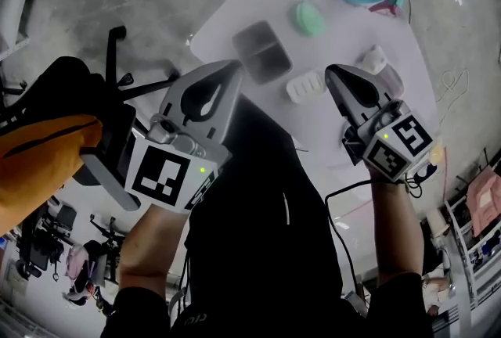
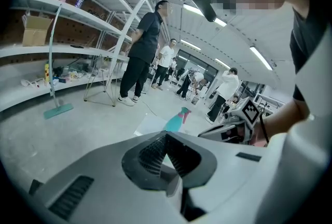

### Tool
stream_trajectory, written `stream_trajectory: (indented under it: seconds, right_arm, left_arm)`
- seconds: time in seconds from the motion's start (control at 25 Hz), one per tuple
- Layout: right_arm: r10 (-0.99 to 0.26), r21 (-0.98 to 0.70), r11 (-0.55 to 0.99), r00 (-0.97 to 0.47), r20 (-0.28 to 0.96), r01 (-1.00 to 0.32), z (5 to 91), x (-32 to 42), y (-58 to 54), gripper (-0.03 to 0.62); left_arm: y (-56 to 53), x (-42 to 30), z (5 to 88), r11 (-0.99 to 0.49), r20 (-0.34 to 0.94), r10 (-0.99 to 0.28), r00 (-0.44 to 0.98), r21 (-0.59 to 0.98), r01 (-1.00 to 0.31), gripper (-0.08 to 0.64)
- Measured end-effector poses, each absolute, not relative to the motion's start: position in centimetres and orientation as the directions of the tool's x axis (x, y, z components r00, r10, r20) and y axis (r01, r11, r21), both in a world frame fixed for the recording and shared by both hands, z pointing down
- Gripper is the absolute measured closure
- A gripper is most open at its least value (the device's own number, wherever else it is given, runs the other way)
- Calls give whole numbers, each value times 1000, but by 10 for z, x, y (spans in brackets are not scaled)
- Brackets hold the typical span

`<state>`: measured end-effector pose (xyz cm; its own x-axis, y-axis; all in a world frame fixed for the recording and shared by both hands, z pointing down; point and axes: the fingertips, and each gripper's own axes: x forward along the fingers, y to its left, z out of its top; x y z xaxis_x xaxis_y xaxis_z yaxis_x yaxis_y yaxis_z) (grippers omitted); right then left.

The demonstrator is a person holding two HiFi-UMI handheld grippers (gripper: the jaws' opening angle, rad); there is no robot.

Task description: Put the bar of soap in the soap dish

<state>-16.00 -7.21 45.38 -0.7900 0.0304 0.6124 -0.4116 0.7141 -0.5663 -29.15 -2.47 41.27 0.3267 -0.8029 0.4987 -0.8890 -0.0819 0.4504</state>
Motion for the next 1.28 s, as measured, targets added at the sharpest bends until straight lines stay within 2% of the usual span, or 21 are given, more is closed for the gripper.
stream_trajectory:
  seconds: [0.52, 0.76, 0.92, 1.04, 1.28]
  right_arm:
    - [77, -404, 833, -643, 762, -378, 540, -176, -94, 572]
    - [93, -307, 895, -537, 838, -324, 574, -181, -96, 572]
    - [78, -212, 947, -466, 881, -242, 590, -185, -100, 567]
    - [64, -148, 971, -398, 915, -185, 600, -181, -107, 498]
    - [59, -131, 971, -334, 941, -200, 613, -181, -120, 390]
  left_arm:
    - [-16, -301, 476, -38, 544, -776, 319, 464, -885, 551]
    - [-12, -311, 484, -16, 556, -772, 310, 470, -883, 551]
    - [-5, -320, 486, 0, 569, -766, 299, 465, -885, 551]
    - [2, -328, 489, 17, 579, -763, 289, 464, -886, 551]
    - [14, -343, 496, 60, 590, -764, 261, 469, -881, 551]
